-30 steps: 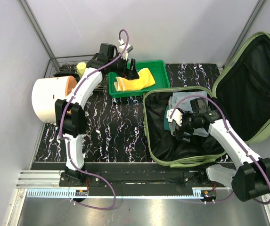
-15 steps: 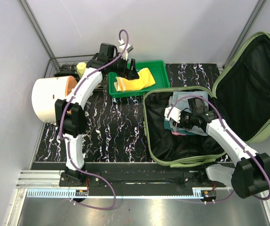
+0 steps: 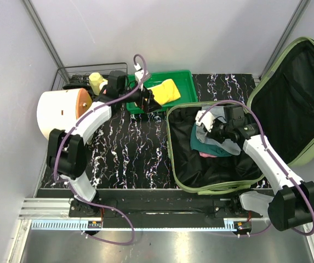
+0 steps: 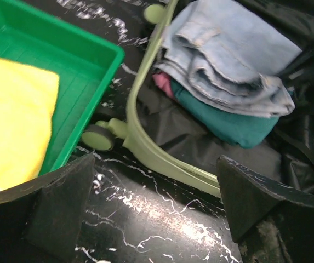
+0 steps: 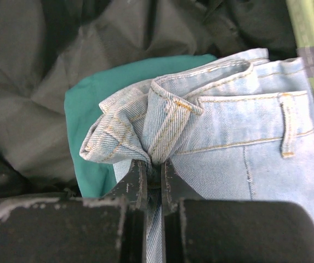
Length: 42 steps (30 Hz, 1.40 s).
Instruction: Open, take out, and arrange the luggage
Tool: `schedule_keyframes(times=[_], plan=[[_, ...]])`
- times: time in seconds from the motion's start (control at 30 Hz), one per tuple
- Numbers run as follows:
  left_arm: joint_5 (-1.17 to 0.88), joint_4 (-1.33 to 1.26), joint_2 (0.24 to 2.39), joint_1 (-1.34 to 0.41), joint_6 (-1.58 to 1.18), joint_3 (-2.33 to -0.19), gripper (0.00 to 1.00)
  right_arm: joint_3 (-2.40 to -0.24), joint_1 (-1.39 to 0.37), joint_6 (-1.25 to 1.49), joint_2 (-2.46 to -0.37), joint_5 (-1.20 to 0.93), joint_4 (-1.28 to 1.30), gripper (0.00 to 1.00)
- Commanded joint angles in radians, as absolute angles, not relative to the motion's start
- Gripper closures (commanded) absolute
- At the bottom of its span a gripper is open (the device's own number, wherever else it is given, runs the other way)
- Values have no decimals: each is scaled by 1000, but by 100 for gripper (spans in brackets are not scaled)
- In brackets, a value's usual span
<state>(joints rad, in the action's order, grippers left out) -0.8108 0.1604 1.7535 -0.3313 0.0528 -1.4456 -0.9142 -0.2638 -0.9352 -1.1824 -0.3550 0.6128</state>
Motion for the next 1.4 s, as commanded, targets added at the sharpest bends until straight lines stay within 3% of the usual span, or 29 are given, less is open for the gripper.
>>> schedule_keyframes(times=[0.0,0.3,0.57,0.9,1.1,1.3,1.37], plan=[[-991,-250,1634,-371,217,-1278,2,-997,-233,-842,-1134,-449,535,100],[-1039,-615,1667,-561,544,-1081,1,-994,-207,-865,-1037,-506,569,100],[-979,-1012,1894,-704,468,-1164,1,-996,-206,-887,-965,-508,640,100],[-989,-1063,2054,-792,537,-1259,1,-992,-206,-922,-919,-503,712,100],[-983,-965,2094,-810,667,-1290,1,-992,-207,-937,-899,-514,721,100],[-923,-897,2120,-789,669,-1345,18,-1012,-206,-940,-885,-518,738,100],[-925,-881,2123,-776,687,-1350,19,-1019,-206,-940,-876,-525,745,100]])
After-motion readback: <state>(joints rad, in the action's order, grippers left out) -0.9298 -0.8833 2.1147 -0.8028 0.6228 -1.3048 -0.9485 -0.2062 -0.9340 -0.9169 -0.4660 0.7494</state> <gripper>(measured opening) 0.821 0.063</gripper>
